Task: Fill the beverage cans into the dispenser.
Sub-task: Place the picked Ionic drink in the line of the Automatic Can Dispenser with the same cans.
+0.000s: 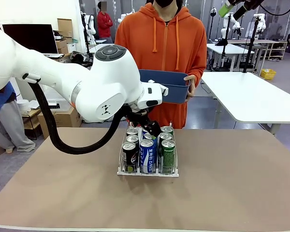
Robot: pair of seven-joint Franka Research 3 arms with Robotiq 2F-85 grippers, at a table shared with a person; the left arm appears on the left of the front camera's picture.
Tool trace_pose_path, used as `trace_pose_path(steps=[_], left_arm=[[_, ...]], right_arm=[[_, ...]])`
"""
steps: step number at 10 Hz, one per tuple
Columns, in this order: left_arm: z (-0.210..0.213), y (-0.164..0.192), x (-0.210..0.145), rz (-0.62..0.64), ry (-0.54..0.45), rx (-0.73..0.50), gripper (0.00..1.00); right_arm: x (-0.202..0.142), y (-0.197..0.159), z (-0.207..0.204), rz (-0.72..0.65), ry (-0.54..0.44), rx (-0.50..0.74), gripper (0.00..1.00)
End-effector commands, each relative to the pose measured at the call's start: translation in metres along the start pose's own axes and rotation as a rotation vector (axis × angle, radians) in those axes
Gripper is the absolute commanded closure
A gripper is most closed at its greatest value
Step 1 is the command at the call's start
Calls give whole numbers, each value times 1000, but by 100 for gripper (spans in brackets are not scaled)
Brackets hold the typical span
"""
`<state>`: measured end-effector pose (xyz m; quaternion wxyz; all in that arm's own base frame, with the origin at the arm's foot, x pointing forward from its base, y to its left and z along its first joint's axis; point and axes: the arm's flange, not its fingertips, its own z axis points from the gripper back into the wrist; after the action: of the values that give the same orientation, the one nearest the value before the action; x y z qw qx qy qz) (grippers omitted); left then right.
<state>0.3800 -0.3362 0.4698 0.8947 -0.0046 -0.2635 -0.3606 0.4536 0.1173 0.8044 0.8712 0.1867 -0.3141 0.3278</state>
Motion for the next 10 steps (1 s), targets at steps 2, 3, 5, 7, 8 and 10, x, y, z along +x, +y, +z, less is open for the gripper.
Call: trace_pose_path(steps=[2,3,5,7,8,10], left_arm=[[-4,-3,-2,17,-15,8,0],[-4,-3,-2,17,-15,8,0],[-4,-3,-2,17,-15,8,0],[-4,-3,-2,17,-15,8,0],[0,0,0,0,-1,0,0],[36,36,-8,-5,41,-95,0]], right_arm=[[-1,0,1,1,2,1,0],[-1,0,1,1,2,1,0],[-1,0,1,1,2,1,0],[-1,0,1,1,2,1,0],[-1,0,1,1,2,1,0],[-1,0,1,1,2,1,0]])
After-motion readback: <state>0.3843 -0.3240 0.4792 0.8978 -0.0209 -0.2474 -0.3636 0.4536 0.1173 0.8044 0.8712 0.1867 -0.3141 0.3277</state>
